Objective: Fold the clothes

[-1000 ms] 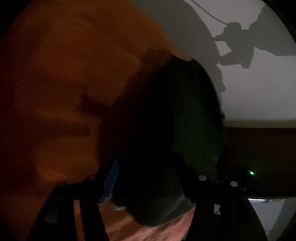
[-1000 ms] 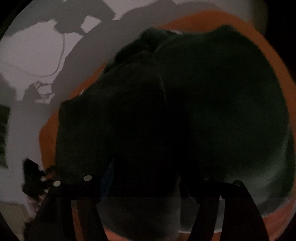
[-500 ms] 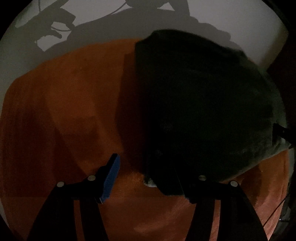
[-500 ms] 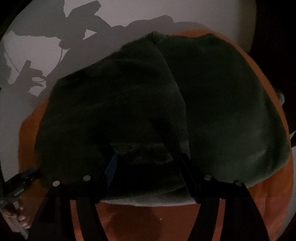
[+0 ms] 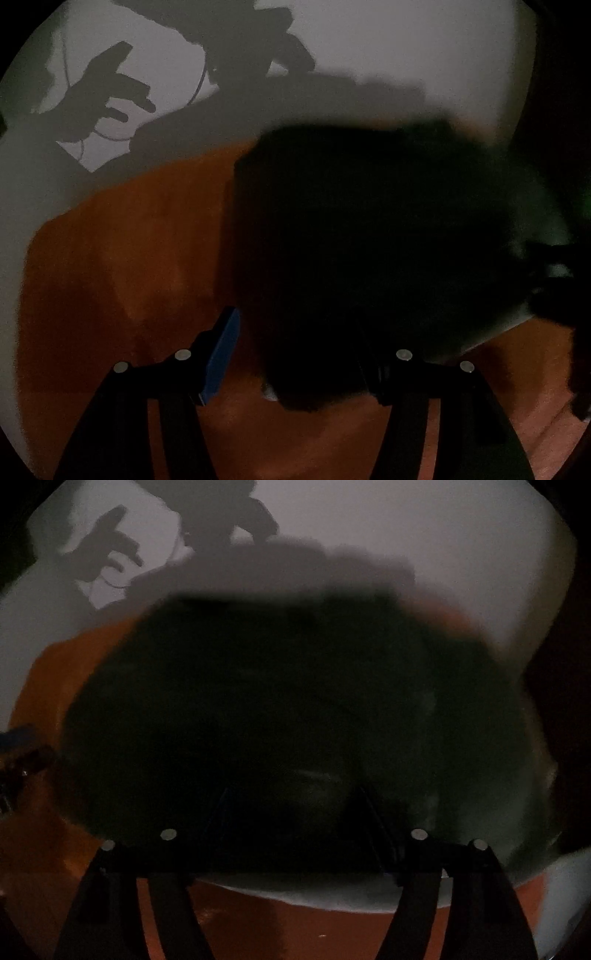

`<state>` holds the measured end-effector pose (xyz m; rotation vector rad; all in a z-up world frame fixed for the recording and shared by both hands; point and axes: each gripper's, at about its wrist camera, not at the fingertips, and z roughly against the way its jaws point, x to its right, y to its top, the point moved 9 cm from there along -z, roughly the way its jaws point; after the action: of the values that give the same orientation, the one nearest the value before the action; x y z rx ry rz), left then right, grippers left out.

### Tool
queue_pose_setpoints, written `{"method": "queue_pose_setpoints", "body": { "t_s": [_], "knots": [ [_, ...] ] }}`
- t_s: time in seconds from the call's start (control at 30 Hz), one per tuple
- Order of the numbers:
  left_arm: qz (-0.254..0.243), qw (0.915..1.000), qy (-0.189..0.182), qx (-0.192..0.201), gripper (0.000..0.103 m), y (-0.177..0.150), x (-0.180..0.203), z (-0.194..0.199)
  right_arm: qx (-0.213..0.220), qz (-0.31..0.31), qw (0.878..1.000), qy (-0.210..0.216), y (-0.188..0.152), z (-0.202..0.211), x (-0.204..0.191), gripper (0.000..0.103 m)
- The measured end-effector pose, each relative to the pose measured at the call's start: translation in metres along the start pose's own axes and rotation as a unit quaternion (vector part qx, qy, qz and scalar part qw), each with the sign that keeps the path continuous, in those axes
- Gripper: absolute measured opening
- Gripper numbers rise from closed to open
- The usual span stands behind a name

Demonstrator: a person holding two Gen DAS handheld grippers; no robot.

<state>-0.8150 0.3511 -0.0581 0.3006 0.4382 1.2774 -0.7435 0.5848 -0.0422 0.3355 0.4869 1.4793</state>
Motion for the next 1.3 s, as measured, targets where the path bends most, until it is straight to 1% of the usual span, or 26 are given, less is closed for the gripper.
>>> {"method": "queue_pose_setpoints", "body": {
  "t_s": [0.03,0.07,0.13,0.23,0.3,0.33,0.37,0.43,0.47,0.5,0.57,0.67,0.73,0.77,0.8,0.83,0.87,0.9,0.93,0.97,1.0,1.03,1.07,1.17,1.23,1.3],
  "knots": [
    [0.011,0.9996,0.001,-0.025,0.064,-0.007,-0.001,-0.017,-0.005,-0.016,1.000,0.015,-0.005,-0.004,0.005,0.076],
    [0.032,0.9986,-0.009,-0.040,0.064,-0.013,-0.003,-0.026,-0.011,-0.031,0.999,0.031,-0.010,-0.008,0.011,0.076],
    [0.062,0.9967,-0.020,-0.048,0.061,-0.013,-0.008,-0.021,-0.023,-0.030,0.998,0.042,-0.005,-0.002,0.011,0.076],
    [0.056,0.9971,-0.042,0.031,0.061,0.019,-0.002,0.021,0.041,-0.041,0.996,0.069,0.031,0.025,0.015,0.076],
    [0.040,0.9948,-0.070,0.062,0.063,0.040,0.011,0.030,0.066,-0.039,0.995,0.060,0.059,0.025,0.018,0.076],
    [0.034,0.9947,-0.075,0.061,0.063,0.048,0.017,0.024,0.075,-0.036,0.995,0.056,0.070,0.020,0.018,0.076],
    [0.034,0.9966,-0.068,0.032,0.063,0.047,0.018,0.003,0.072,-0.028,0.995,0.058,0.078,0.006,0.015,0.076],
    [0.045,0.9968,-0.062,-0.021,0.064,0.033,0.011,-0.030,0.011,-0.001,0.999,0.034,0.082,-0.038,0.019,0.075],
    [0.047,0.9965,-0.059,-0.037,0.064,0.026,0.008,-0.038,-0.017,0.007,1.000,0.021,0.081,-0.056,0.023,0.075],
    [0.044,0.9970,-0.056,-0.031,0.063,0.020,0.005,-0.033,-0.028,-0.003,1.000,0.015,0.083,-0.063,0.028,0.075],
    [0.028,0.9987,-0.037,-0.023,0.063,0.005,-0.001,-0.020,-0.017,-0.027,0.999,-0.015,0.082,-0.051,0.038,0.075],
    [0.020,0.9992,-0.029,-0.020,0.063,-0.027,-0.011,0.004,0.021,-0.030,0.999,-0.033,0.069,-0.015,0.036,0.075],
    [0.022,0.9984,-0.051,0.000,0.063,-0.040,-0.008,0.021,0.042,0.008,0.999,-0.019,0.042,0.007,0.005,0.075],
    [0.015,0.9976,-0.067,0.011,0.063,-0.047,-0.002,0.027,0.042,0.021,0.999,-0.010,0.026,0.008,-0.011,0.075],
    [0.001,0.9978,-0.066,0.013,0.063,-0.053,0.001,0.027,0.036,0.027,0.999,-0.003,0.011,0.004,-0.024,0.075],
    [-0.007,0.9986,-0.052,0.004,0.063,-0.061,0.000,0.019,0.030,0.033,0.999,0.004,-0.005,-0.001,-0.037,0.075],
    [-0.008,0.9992,-0.037,-0.015,0.064,-0.071,-0.004,0.006,0.017,0.024,1.000,-0.005,-0.020,-0.007,-0.037,0.075],
    [-0.007,0.9993,-0.018,-0.033,0.064,-0.081,-0.010,-0.005,-0.013,-0.005,1.000,-0.023,-0.034,-0.020,-0.027,0.075],
    [-0.004,0.9990,0.006,-0.045,0.063,-0.089,-0.019,-0.011,-0.051,-0.039,0.997,-0.041,-0.050,-0.035,-0.016,0.075],
    [0.004,0.9984,0.016,-0.055,0.061,-0.099,-0.026,-0.012,-0.095,-0.077,0.991,-0.048,-0.069,-0.046,-0.008,0.075],
    [0.021,0.9981,0.001,-0.058,0.060,-0.111,-0.032,-0.002,-0.123,-0.114,0.985,-0.035,-0.086,-0.048,-0.007,0.074],
    [0.039,0.9972,-0.015,-0.062,0.060,-0.122,-0.038,0.007,-0.135,-0.149,0.980,-0.013,-0.101,-0.043,-0.008,0.074],
    [0.055,0.9961,-0.029,-0.062,0.060,-0.133,-0.044,0.019,-0.130,-0.165,0.978,0.000,-0.110,-0.032,-0.012,0.074],
    [0.089,0.9931,-0.059,-0.048,0.062,-0.160,-0.059,0.069,-0.078,-0.121,0.990,0.003,-0.123,0.030,-0.044,0.075],
    [0.091,0.9926,-0.069,-0.043,0.062,-0.177,-0.063,0.107,-0.065,-0.095,0.993,0.000,-0.131,0.067,-0.072,0.084],
    [0.085,0.9933,-0.068,-0.039,0.062,-0.192,-0.065,0.141,-0.062,-0.077,0.995,-0.002,-0.138,0.096,-0.099,0.085]
  ]
}}
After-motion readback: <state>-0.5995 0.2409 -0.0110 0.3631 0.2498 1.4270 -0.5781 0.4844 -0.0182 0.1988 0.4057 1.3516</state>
